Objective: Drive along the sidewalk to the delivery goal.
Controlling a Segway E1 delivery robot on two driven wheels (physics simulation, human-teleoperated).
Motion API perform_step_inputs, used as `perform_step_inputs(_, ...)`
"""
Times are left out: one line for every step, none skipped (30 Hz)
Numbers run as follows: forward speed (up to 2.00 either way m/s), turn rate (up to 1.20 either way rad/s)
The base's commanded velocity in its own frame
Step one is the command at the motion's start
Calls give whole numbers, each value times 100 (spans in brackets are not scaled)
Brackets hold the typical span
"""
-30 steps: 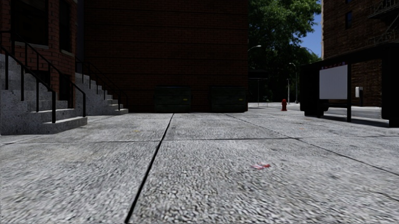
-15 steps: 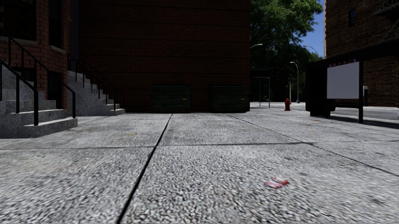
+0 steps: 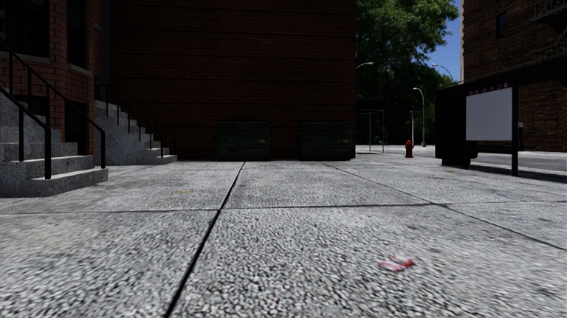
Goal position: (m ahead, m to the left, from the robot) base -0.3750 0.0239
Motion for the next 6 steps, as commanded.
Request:
perform_step_inputs(0, 0)
perform_step_inputs(0, 0)
perform_step_inputs(0, 0)
perform_step_inputs(0, 0)
perform_step_inputs(0, 0)
perform_step_inputs(0, 0)
